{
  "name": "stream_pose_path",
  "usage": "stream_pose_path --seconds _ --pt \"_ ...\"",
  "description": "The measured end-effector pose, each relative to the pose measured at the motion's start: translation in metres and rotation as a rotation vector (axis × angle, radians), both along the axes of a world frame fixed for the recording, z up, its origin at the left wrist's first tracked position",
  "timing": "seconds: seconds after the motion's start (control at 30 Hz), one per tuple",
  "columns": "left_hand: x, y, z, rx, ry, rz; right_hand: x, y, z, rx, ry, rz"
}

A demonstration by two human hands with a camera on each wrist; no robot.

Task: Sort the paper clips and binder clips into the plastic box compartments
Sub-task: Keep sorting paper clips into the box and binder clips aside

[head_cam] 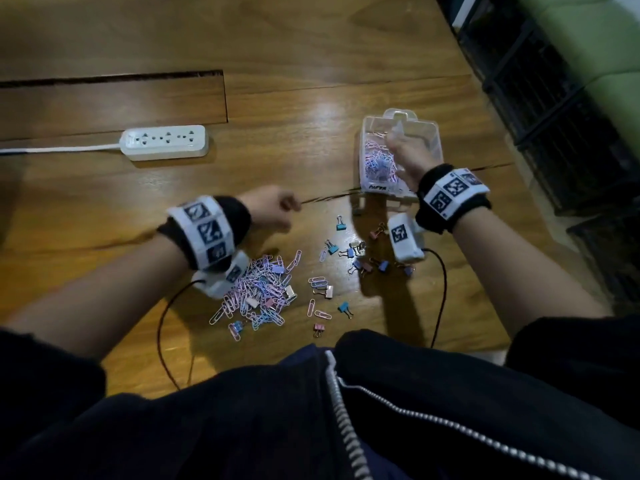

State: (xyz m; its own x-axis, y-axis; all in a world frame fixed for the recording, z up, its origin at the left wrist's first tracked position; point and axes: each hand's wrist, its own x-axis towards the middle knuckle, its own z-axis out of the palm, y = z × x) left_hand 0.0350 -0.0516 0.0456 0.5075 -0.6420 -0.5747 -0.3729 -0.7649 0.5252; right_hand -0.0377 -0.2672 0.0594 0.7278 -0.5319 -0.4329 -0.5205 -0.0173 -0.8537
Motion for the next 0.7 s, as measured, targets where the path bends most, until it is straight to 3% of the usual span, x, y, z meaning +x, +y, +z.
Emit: stream_pose_path --seconds 0.17,0.27,0.4,0.6,0.7 --pt "-0.028 0.045 -0.028 0.177 -0.152 -0.259 -0.035 0.043 -0.023 -0.449 -0.091 0.21" --pt "-0.041 0.056 -0.036 0.184 -0.171 -0.363 -0.064 0.084 -0.046 -0.434 0.025 0.551" --pt "-0.048 0.061 -0.042 0.175 -0.204 -0.39 -0.079 0.12 -0.071 -0.474 0.168 0.76" --pt "-0.052 0.06 -0.045 0.036 -0.17 -0.163 -0.082 0.124 -0.073 -0.548 0.177 0.646" --pt "-0.059 0.059 -0.049 0.066 -0.297 -0.144 -0.08 0.115 -0.068 -0.521 0.258 0.622"
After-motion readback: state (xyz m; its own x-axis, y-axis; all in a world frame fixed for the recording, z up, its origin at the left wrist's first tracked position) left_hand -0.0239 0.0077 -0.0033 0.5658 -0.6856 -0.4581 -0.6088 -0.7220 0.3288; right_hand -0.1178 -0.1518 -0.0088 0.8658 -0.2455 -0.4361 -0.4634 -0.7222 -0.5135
